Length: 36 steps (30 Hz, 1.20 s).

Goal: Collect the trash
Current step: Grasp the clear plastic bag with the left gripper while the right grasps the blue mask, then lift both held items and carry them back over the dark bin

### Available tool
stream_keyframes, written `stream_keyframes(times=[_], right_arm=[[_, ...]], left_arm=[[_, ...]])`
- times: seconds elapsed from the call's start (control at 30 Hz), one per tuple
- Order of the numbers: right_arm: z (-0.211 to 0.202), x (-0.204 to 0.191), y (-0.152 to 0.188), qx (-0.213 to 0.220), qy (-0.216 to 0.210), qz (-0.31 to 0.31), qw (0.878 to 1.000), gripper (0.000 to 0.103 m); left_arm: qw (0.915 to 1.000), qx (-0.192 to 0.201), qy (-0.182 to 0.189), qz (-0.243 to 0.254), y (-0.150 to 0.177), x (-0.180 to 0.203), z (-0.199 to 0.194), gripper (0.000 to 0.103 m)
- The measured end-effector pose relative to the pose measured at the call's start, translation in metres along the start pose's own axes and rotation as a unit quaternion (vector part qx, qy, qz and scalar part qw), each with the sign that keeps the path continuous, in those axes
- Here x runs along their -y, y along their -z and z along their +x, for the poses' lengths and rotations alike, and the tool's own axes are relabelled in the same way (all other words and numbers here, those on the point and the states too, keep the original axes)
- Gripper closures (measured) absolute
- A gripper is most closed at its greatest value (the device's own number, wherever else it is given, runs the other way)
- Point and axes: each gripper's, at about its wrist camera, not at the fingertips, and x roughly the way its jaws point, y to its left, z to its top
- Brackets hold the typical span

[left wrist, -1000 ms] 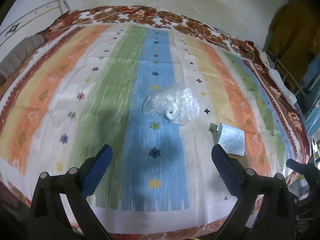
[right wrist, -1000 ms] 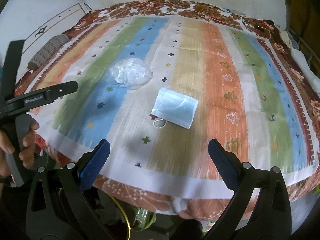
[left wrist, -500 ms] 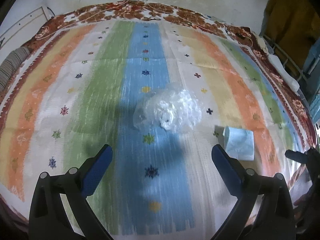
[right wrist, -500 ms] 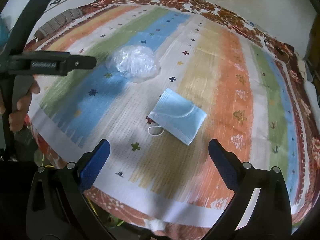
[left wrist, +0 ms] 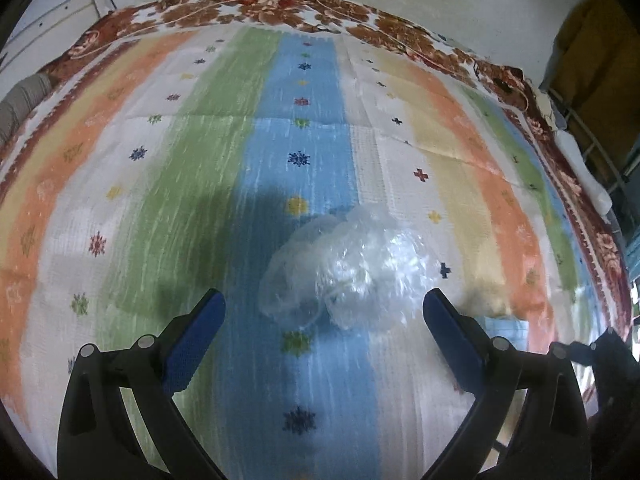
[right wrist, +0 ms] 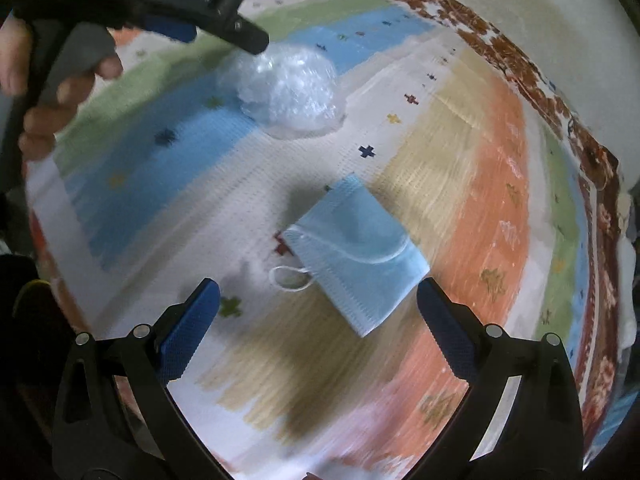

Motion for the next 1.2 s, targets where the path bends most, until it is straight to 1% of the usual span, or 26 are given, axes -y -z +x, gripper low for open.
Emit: stream_keyframes(times=[0.13,0.17,0.2,0.23,0.27,0.33,0.43,0.47,0.5,0.53,0.6,0.63,0.7,0.8,0.9,1.03,1.2], right_arm=[[0.018,0.012,-0.009,-0.007,-0.01,0.005,1.0,0.009],[0.022,0.013,-0.01,-0.011,-0.011,0.003,1.0,0.009],[0.027,0.014,-0.011,-0.016,-0.012,-0.001,1.0,0.012],[0.032,0.015,-0.012,-0.02,-0.01,-0.005,1.0,0.015],[0.035,0.017,-0.013,-0.019,-0.007,-0.006,1.0,0.021],[0.044,0.024,-0.012,-0.029,-0.018,0.013,0.999,0.025],[0.047,0.028,-0.01,-0.03,-0.029,0.027,0.999,0.033],[0.047,0.028,-0.01,-0.031,-0.03,0.031,0.999,0.04],[0.047,0.029,-0.009,-0.031,-0.031,0.033,0.998,0.047],[0.047,0.029,-0.008,-0.033,-0.029,0.037,0.998,0.05],[0.047,0.028,-0.007,-0.036,-0.033,0.043,0.998,0.063],[0.047,0.027,-0.005,-0.037,-0.036,0.046,0.998,0.067],[0.046,0.026,-0.003,-0.038,-0.038,0.052,0.997,0.078],[0.042,0.026,-0.001,-0.04,-0.035,0.063,0.997,0.09],[0.031,0.024,-0.001,-0.033,-0.039,0.077,0.996,0.094],[0.009,0.02,0.0,-0.015,-0.028,0.088,0.996,0.095],[-0.017,0.011,0.002,0.003,-0.034,0.1,0.994,0.095]], left_arm=[[1.0,0.005,-0.004,0.008,-0.003,0.002,0.013,0.006],[0.9999,0.012,-0.003,0.006,-0.004,0.002,0.014,0.006],[0.9993,0.035,-0.008,0.004,-0.005,0.0,0.013,0.006],[0.999,0.044,-0.01,0.005,-0.006,0.0,0.013,0.006],[0.9987,0.049,-0.003,0.01,-0.007,0.002,0.015,0.006],[0.9988,0.041,0.017,0.02,-0.008,0.006,0.02,0.006],[0.9986,0.032,0.017,0.039,-0.006,0.014,0.031,0.007],[0.9988,0.026,0.018,0.038,-0.006,0.014,0.036,0.008],[0.999,0.019,0.02,0.035,-0.005,0.014,0.041,0.014],[0.9991,0.018,0.017,0.034,-0.003,0.013,0.043,0.017],[0.9991,0.019,-0.002,0.037,-0.001,0.014,0.045,0.027],[0.9991,0.018,0.0,0.039,0.0,0.014,0.044,0.032],[0.999,0.016,0.002,0.043,0.001,0.014,0.041,0.042],[0.9992,0.014,0.01,0.037,0.003,0.01,0.033,0.05],[0.9994,0.016,0.016,0.024,0.004,0.008,0.021,0.052],[0.9994,0.023,0.017,0.02,0.003,0.013,-0.007,0.052],[0.9992,0.022,0.014,0.031,0.008,0.021,-0.037,0.052]])
